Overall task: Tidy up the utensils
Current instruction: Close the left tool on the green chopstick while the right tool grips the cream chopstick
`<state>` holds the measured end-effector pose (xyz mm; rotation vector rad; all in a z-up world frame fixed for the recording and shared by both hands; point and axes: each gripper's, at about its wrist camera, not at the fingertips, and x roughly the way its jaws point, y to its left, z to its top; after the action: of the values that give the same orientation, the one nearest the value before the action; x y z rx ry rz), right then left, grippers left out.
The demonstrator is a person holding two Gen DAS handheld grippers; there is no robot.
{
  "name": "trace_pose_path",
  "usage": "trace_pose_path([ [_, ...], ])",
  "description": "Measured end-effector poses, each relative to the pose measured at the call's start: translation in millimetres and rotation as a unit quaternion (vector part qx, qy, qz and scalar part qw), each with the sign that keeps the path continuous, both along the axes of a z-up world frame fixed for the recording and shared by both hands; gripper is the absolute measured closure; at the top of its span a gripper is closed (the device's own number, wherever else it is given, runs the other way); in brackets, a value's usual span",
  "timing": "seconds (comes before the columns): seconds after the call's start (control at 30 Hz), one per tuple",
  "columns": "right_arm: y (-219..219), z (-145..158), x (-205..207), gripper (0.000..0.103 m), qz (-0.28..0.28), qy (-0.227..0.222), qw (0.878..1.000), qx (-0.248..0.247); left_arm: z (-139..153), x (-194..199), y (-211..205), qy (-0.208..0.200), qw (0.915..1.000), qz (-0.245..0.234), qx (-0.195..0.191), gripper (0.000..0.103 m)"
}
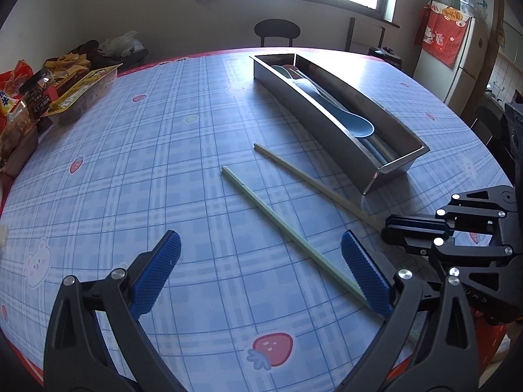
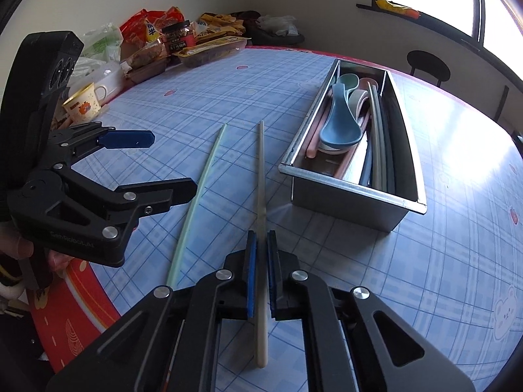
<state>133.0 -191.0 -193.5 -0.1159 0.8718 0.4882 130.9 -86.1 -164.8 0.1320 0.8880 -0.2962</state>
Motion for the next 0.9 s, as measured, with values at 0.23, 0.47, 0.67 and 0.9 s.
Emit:
trace_pose_path([
  [0.23,-1.8,0.0,1.2,0.096,0.001,0.004,1.000,0.007,-9.5,5.7,-7.8,0.019,0.9994,-0.005,0.029,0.006],
  [0.47,-1.9,0.1,0.0,0.096,0.001,0.004,1.000,0.008,-14.9,4.3,-19.7,0.018,0.9975,-0.012,0.067,0.006],
  [0.67,-1.6,-0.3,0.4,0.096,0.001,0.004,1.000,0.008,-15.3,3.3,-16.3,0.026,0.9979,-0.008,0.060,0.005],
  [0.9,-1.4,-0.3,0.2,0.096,0.001,0.003,1.000,0.004,-14.6,1.6,-0.6,0.051,0.9968,-0.031,0.053,0.007],
])
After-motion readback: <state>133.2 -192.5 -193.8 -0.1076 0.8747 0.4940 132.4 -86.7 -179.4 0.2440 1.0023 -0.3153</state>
